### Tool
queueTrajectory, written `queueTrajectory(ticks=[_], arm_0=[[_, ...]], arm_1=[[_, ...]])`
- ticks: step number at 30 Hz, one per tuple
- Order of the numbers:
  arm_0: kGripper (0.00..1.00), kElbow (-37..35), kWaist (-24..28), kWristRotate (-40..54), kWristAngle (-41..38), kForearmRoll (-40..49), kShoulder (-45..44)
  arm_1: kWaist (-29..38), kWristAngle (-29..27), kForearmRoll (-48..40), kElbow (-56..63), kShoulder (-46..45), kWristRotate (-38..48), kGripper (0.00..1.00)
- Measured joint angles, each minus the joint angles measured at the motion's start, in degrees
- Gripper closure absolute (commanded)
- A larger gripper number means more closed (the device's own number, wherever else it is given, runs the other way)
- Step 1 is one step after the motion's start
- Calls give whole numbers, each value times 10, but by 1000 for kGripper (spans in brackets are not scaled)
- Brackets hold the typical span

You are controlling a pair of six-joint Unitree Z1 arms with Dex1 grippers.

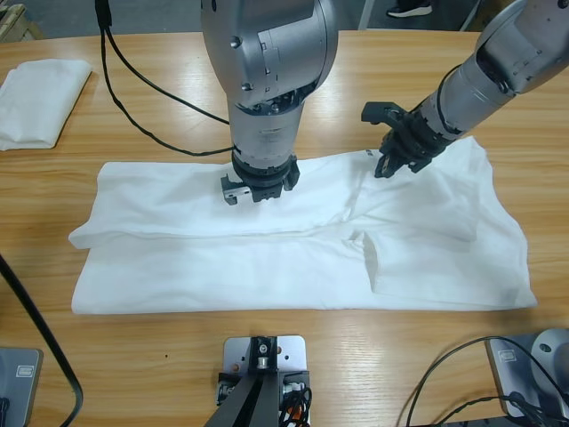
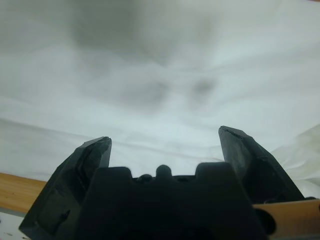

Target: Fold clothes

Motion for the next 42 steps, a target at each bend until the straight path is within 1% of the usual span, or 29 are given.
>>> queueTrajectory(ticks=[6,13,21,22,23,24,25,26,29,33,37,40,42], arm_0=[[165,7,0,0,0,0,0],[165,9,0,0,0,0,0],[165,13,0,0,0,0,0],[165,13,0,0,0,0,0],[165,13,0,0,0,0,0],[165,14,0,0,0,0,0],[165,14,0,0,0,0,0],[165,14,0,0,0,0,0],[165,14,0,0,0,0,0],[170,16,0,0,0,0,0],[170,32,0,3,10,0,-15],[170,52,1,42,20,0,-47],[170,89,8,67,26,0,-87]], arm_1=[[-5,5,-7,-2,-5,0,1000],[-7,1,-20,-33,-12,0,1000],[0,3,-51,-35,-6,0,1000],[0,5,-53,-35,-2,0,843],[2,6,-55,-35,2,0,403],[5,8,-56,-36,9,0,144],[8,9,-57,-36,18,0,23],[12,9,-57,-36,25,0,4],[21,9,-58,-36,44,6,0],[24,9,-66,-35,40,16,0],[26,8,-75,-27,-19,29,0],[26,0,-70,-18,-91,41,0],[24,-2,-49,-17,-137,59,0]])
